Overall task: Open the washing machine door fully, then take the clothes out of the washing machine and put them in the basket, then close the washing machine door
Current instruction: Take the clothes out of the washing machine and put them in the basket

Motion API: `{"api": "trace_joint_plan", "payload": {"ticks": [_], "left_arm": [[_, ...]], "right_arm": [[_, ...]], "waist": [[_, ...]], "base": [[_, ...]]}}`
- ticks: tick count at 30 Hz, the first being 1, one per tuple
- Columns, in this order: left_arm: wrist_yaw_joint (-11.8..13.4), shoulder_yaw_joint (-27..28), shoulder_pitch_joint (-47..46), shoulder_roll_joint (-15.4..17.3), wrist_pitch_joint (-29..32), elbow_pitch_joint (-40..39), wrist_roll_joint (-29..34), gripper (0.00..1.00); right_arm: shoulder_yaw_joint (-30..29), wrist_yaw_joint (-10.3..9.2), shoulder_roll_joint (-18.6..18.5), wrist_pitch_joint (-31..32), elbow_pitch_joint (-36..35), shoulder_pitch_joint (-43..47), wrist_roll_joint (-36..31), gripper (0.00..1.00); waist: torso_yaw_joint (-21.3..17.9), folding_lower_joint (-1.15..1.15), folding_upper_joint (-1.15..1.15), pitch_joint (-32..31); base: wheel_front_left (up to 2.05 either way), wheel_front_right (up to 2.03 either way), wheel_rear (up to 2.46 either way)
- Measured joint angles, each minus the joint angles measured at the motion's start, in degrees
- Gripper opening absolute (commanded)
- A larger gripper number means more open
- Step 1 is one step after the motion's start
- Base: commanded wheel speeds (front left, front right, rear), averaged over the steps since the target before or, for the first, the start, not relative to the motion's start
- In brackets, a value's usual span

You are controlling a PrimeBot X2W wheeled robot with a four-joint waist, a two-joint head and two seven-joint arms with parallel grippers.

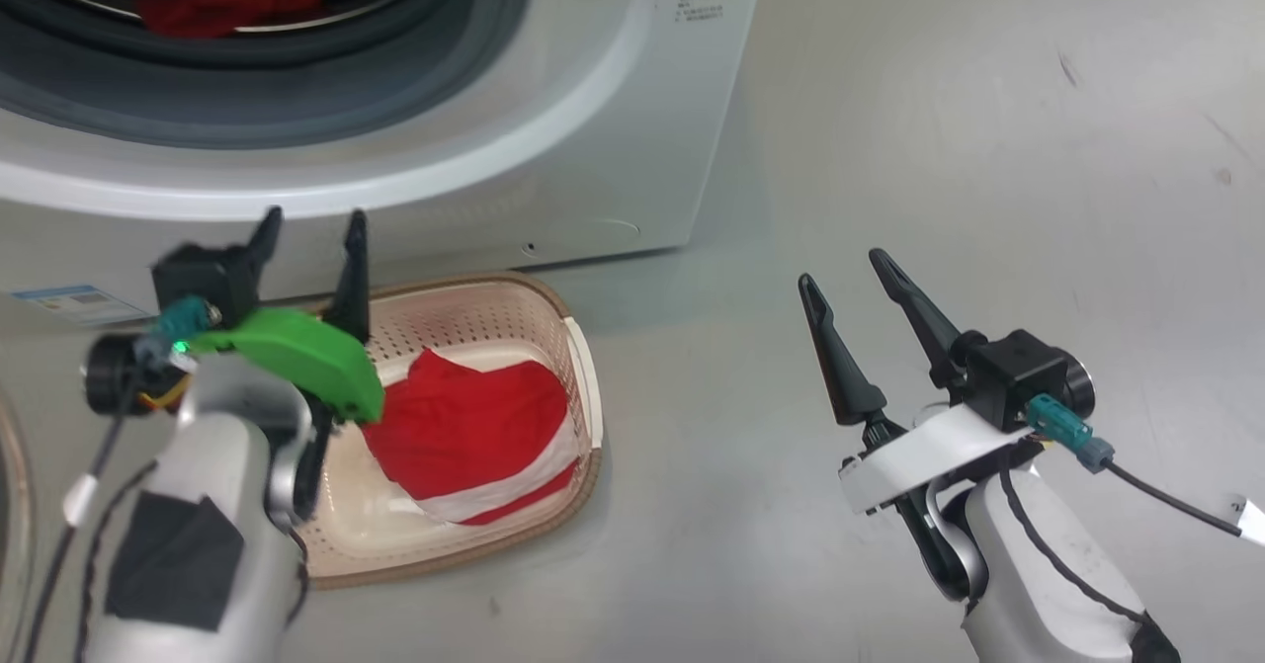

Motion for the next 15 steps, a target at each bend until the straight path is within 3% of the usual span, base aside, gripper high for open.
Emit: {"api": "trace_joint_plan", "payload": {"ticks": [15], "left_arm": [[-0.32,4.71,-20.90,9.84,7.92,3.25,1.86,1.00]], "right_arm": [[2.69,-0.30,-0.11,-0.01,-3.56,-6.83,5.73,1.00]], "waist": [[-5.87,0.01,0.00,11.86]], "base": [[0.00,0.00,0.00]]}}
